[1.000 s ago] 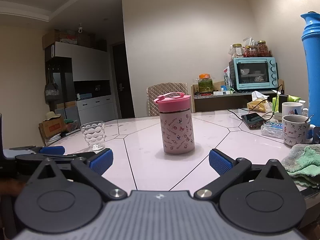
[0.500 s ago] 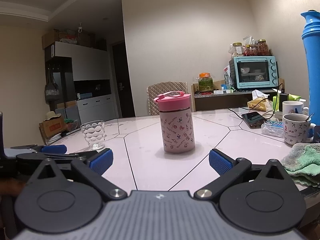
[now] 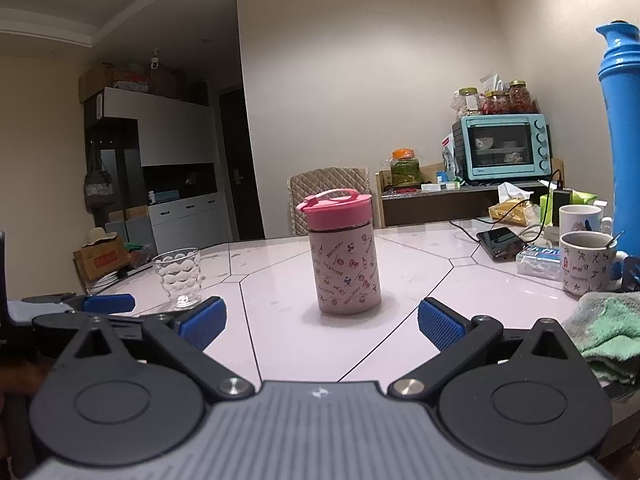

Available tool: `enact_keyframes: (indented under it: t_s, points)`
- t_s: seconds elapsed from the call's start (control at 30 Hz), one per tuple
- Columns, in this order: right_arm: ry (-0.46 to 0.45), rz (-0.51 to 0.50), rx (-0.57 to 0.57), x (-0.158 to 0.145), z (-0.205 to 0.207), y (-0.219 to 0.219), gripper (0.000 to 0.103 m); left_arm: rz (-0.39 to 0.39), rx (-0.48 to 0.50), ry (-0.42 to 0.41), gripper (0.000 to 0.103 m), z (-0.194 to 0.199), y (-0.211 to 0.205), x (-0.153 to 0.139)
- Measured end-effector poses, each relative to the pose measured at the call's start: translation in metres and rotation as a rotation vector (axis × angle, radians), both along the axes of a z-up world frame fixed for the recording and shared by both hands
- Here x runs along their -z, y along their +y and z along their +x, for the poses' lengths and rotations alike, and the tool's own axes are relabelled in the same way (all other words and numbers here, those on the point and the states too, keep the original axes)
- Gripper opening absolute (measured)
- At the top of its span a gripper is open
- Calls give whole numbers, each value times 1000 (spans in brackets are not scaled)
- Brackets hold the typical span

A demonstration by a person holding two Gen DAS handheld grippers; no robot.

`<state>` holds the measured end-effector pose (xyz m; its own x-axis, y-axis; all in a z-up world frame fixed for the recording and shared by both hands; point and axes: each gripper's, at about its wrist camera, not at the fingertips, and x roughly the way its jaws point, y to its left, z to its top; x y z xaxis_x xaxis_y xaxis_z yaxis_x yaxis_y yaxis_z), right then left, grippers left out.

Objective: Unscrew bottle cap and pour
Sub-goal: 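Move both grippers toward the pink Hello Kitty tumbler on the table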

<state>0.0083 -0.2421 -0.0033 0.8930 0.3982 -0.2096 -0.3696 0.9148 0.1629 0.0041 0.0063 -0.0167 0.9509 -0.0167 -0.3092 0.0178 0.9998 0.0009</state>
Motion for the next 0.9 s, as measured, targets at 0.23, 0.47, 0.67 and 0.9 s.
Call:
enact_keyframes:
  t_s: [0.23,0.47,0.67,0.9]
  points:
    - [-4,-8,3,-4,6,-1,103,-5,20,0,103,13,3,-1]
    - [4,-7,2,-8,24,3,103,9,65,-5,103,30,7,-4]
    - [4,-10,-2,-13,45,8,103,19,112,-10,103,48,12,-7]
    - [-1,-16,4,-17,67,11,103,29,187,-6,103,76,15,-9]
